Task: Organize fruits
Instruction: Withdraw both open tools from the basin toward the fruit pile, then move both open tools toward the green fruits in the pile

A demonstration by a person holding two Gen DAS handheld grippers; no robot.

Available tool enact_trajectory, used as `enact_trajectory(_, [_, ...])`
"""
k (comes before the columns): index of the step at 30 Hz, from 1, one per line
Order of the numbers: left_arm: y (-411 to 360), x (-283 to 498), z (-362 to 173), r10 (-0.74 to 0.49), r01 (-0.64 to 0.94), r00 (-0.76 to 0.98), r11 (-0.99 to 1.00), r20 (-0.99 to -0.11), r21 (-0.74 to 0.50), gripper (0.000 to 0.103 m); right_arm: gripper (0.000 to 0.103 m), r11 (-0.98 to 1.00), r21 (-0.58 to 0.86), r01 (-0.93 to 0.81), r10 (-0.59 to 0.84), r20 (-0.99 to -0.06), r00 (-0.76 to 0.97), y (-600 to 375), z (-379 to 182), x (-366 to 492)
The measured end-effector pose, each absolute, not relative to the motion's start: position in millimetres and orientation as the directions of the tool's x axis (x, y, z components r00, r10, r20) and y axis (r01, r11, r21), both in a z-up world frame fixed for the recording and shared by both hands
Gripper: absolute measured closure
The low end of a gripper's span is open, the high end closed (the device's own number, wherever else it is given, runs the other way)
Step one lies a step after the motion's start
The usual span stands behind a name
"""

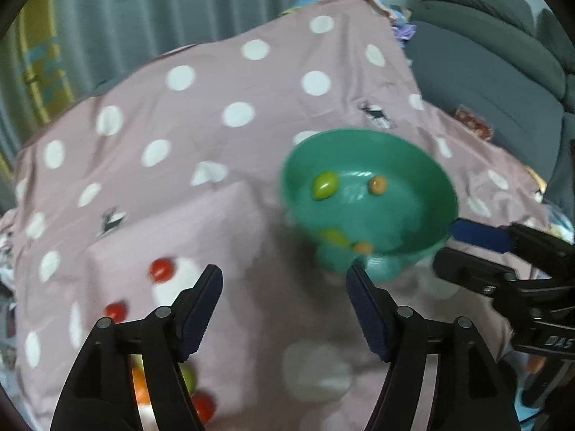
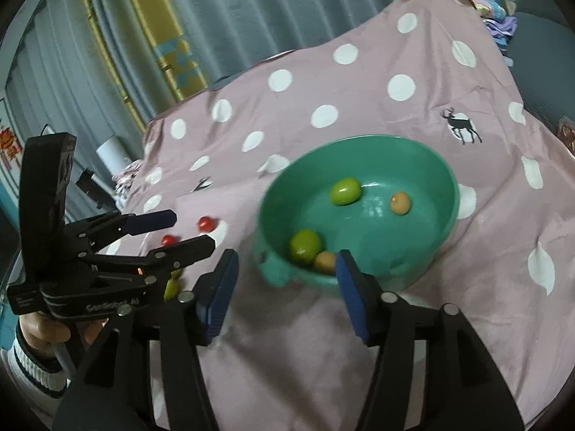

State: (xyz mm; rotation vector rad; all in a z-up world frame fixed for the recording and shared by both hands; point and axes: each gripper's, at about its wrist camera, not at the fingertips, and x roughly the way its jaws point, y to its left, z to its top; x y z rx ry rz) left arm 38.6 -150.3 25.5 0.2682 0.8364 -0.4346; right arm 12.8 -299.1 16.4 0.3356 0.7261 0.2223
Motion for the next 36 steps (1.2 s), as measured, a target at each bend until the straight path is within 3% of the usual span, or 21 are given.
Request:
enact_trajectory(4, [-125.6, 21.8, 28.8, -0.204, 0.417, 0.624, 0.904, -0.754, 0.100, 0.031, 0.033, 0.919, 0.376, -0.121, 0.343, -0.608, 0.716, -281.0, 24.4, 2.0])
enact_trajectory(8, [-97.9, 1.6, 33.0, -0.170, 0.362, 0.661, 0.926, -0.731, 0.112, 0.013, 0.025, 0.924, 0.349, -0.156, 0.351, -0.612, 0.709, -261.5, 32.6, -5.9])
enact_trajectory(20, [-50.0, -24.7, 42.7, -0.128, 0.273, 0.705, 0.957, -0.698, 0.100, 0.012, 0.022, 0.917, 0.311, -0.249, 0.394, -0.614, 0.684, -218.1, 51.5, -11.6])
enact_trajectory(36, [-9.1, -28.6, 21.1, -0.106, 0.206, 0.664, 0.978, -0.740, 0.045, 0.012, 0.019, 0.932, 0.191, -0.309, 0.353, -0.673, 0.650, -166.8, 50.9, -3.6])
